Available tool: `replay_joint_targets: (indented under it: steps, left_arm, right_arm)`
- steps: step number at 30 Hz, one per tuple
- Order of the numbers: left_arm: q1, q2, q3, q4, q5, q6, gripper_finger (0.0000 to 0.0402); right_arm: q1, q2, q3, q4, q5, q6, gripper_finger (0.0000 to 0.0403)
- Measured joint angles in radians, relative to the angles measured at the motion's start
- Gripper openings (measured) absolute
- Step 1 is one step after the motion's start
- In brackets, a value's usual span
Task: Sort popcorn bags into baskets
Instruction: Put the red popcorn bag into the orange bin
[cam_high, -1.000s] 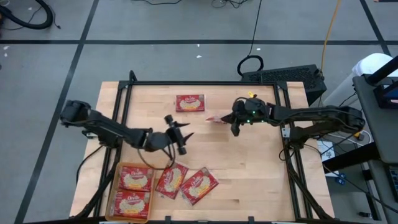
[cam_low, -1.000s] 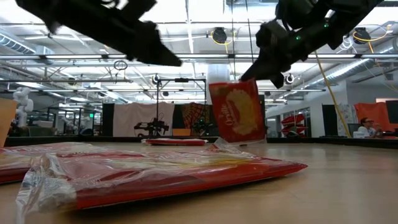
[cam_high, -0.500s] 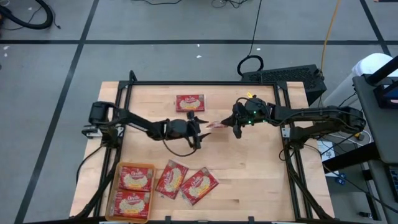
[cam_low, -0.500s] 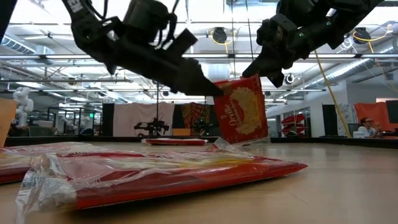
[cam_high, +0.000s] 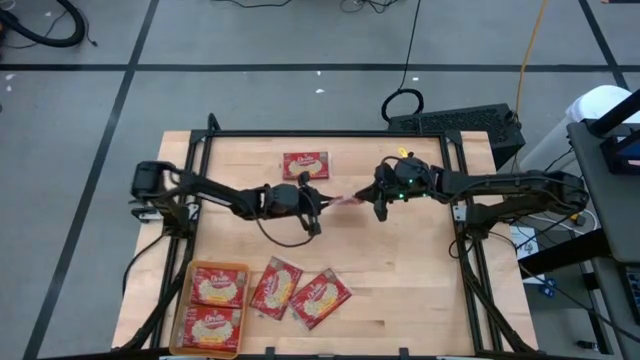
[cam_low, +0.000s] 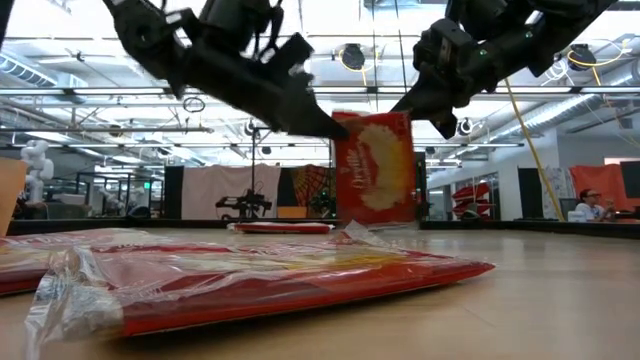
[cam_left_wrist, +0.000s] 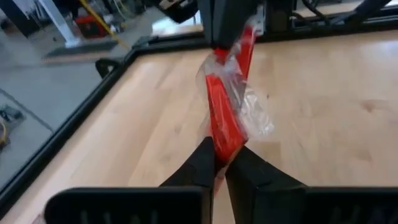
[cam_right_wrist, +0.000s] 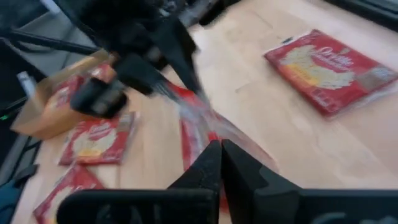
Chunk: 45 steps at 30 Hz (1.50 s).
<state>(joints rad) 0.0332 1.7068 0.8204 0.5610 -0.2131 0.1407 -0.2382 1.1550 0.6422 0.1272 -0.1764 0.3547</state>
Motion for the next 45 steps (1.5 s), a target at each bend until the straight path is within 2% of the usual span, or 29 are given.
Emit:
replay_joint_targets:
  steps: [3,7,12,17,22,25,29,32,39,42,45]
  left_arm:
    - [0.000,-0.095,0.002,-0.134,0.000,-0.028,0.0016]
    - [0.002,-0.202,0.002,-0.330,0.000,-0.073,0.0013]
    - [0.003,-0.241,0.000,-0.526,0.005,-0.126,0.0018]
    - [0.003,-0.241,0.001,-0.555,0.011,-0.152,0.0012]
    - [-0.018,-0.247,0.000,-0.546,0.014,-0.135,0.0018]
    - [-0.025,-0.249,0.000,-0.545,0.015,-0.124,0.0014]
    - [-0.022,-0.248,0.000,-0.545,0.016,-0.123,0.0012]
    - [-0.020,-0.248,0.000,-0.547,0.015,-0.122,0.0017]
    - [-0.025,-0.248,0.000,-0.550,0.015,-0.117,0.0019]
    - [-0.028,-0.248,0.000,-0.551,0.014,-0.128,0.0031]
    - [-0.030,-0.249,0.000,-0.558,0.012,-0.143,0.0066]
  right_arm:
    - [0.028,-0.019,0.012,-0.018,0.090,-0.004,0.0026]
    - [0.088,-0.031,0.081,-0.084,0.194,-0.014,0.0078]
    - [0.224,0.060,0.224,-0.191,0.364,-0.075,0.0157]
    - [0.309,0.242,0.344,-0.201,0.439,-0.173,0.0216]
    - [0.321,0.403,0.445,-0.232,0.539,-0.263,0.0235]
    - [0.320,0.459,0.493,-0.254,0.591,-0.342,0.0229]
    - [0.297,0.507,0.526,-0.303,0.568,-0.377,0.0196]
    - [0.279,0.515,0.527,-0.312,0.537,-0.369,0.0151]
    - [0.265,0.510,0.527,-0.331,0.507,-0.351,0.0018]
    - [0.265,0.502,0.527,-0.336,0.504,-0.350,0.0012]
    - [0.262,0.476,0.525,-0.356,0.496,-0.344,0.0011]
